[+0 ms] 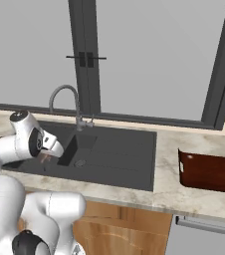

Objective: Pick up all produce items and place them in the sink. Turn on the sink faucet to wash them. Then turn the sink off and put them in the tray.

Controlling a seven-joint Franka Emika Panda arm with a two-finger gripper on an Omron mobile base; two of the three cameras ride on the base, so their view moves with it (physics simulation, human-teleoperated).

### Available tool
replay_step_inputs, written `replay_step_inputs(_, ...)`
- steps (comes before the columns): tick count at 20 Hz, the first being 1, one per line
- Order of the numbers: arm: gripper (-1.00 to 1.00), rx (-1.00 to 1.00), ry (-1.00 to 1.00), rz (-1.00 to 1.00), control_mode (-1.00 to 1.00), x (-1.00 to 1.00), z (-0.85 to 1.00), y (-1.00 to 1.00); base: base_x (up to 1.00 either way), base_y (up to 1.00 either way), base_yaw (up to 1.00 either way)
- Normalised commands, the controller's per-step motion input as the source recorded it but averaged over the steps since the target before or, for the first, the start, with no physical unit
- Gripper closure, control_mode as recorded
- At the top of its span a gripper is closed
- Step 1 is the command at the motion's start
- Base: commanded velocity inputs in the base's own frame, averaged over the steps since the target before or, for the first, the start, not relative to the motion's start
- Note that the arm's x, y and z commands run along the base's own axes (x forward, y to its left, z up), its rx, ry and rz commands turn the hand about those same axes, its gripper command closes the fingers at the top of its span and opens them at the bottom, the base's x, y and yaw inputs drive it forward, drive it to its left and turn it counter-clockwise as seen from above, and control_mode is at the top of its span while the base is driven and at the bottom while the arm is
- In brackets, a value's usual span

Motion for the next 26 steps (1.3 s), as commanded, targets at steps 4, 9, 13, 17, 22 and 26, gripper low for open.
replay_step_inputs(4,1.00,0.06,0.00,-0.04,-1.00,-0.20,0.62,-0.82,0.00,0.00,0.00)
replay_step_inputs(9,1.00,0.07,0.00,-0.05,-1.00,-0.23,0.57,-0.81,0.00,0.00,0.00)
replay_step_inputs(13,1.00,0.07,0.00,-0.05,-1.00,-0.24,0.52,-0.80,0.00,0.00,0.00)
replay_step_inputs(17,1.00,0.05,0.00,-0.06,-1.00,-0.27,0.56,-0.79,0.00,0.00,0.00)
replay_step_inputs(22,1.00,0.00,0.00,-0.04,-1.00,-0.24,0.47,-0.74,0.00,0.00,0.00)
replay_step_inputs(26,1.00,0.00,0.03,-0.16,-1.00,-0.09,0.40,-0.72,0.00,0.00,0.00)
